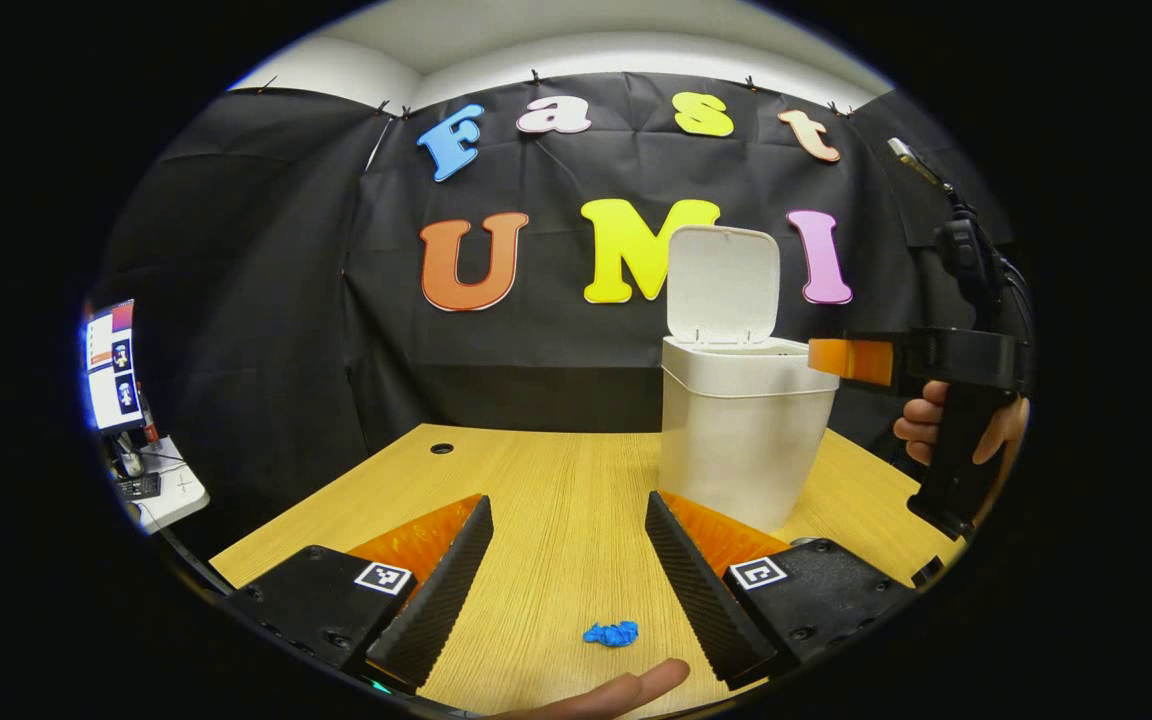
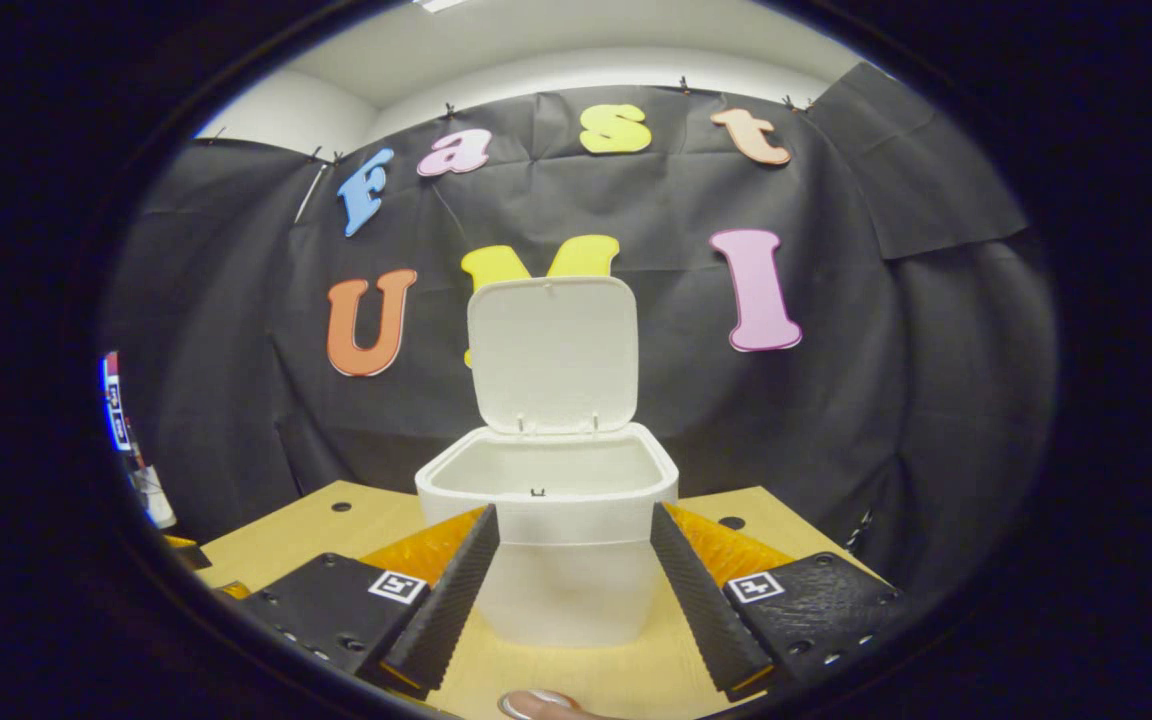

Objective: Press the lid of the desktop garbage bin to open it, pick up the crumpled paper on the desktop and throw it into the bin, then pick up the pop can on the desktop and drop it into the bin, and finally close the garbage bin lid.

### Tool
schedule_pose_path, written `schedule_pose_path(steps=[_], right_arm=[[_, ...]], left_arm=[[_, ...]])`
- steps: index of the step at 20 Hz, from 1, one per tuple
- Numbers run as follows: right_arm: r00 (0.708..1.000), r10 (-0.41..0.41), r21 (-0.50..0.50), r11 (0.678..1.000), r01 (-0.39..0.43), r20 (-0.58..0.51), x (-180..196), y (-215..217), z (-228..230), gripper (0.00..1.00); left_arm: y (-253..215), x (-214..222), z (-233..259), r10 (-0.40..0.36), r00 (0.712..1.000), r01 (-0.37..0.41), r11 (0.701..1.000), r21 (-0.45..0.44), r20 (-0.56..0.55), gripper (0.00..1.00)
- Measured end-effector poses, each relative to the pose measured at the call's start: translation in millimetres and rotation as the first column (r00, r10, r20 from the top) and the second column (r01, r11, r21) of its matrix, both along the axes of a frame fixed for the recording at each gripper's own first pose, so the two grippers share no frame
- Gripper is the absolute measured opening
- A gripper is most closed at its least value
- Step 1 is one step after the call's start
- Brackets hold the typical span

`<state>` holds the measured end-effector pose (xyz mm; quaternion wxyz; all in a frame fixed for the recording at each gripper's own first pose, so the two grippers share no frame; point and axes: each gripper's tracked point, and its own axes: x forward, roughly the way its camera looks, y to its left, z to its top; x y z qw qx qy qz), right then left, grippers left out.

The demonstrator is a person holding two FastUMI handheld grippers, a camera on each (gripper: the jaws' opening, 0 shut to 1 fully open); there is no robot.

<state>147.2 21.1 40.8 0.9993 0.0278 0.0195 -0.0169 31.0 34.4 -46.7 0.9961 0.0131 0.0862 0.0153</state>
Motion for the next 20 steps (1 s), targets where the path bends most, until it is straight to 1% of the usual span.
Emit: schedule_pose_path(steps=[2,4,5,8,11,14,17,20], right_arm=[[1.0,0.012,-0.016,1.0,-0.012,0.008,-16.1,0.6,-4.3,0.94],[1.0,0.018,-0.025,1.0,-0.018,0.016,-32.5,-1.0,-11.5,0.93],[1.0,0.027,-0.021,0.999,-0.026,0.017,-41.1,-0.3,-15.3,0.93],[0.998,0.068,-0.039,0.997,-0.067,0.011,-66.9,3.9,-35.2,0.94],[0.997,0.074,-0.045,0.996,-0.073,0.016,-86.3,-2.4,-52.8,0.93],[0.991,0.133,-0.032,0.991,-0.132,0.023,-104.4,6.0,-67.8,0.93],[0.988,0.151,-0.059,0.987,-0.149,0.017,-113.8,3.4,-81.1,0.93],[0.987,0.161,-0.057,0.985,-0.161,-0.001,-114.8,3.3,-97.9,0.93]], left_arm=[[-4.2,2.4,-4.6,-0.005,1.0,0.005,1.0,0.009,-0.011,0.99],[-18.1,6.2,-7.8,-0.047,0.999,0.047,0.999,0.008,-0.018,0.99],[-20.9,9.1,-13.3,-0.056,0.998,0.056,0.998,0.005,-0.029,0.99],[-21.0,18.4,-33.0,-0.048,0.995,0.049,0.999,0.009,-0.087,0.99],[-19.0,28.4,-58.9,-0.034,0.987,0.04,0.999,0.033,-0.156,0.99],[-16.6,31.3,-95.7,-0.022,0.966,0.039,0.997,0.06,-0.259,0.99],[-23.0,24.5,-128.3,-0.039,0.935,0.055,0.998,0.034,-0.354,0.99],[-27.8,19.7,-150.0,-0.072,0.91,0.087,0.996,0.017,-0.408,0.99]])
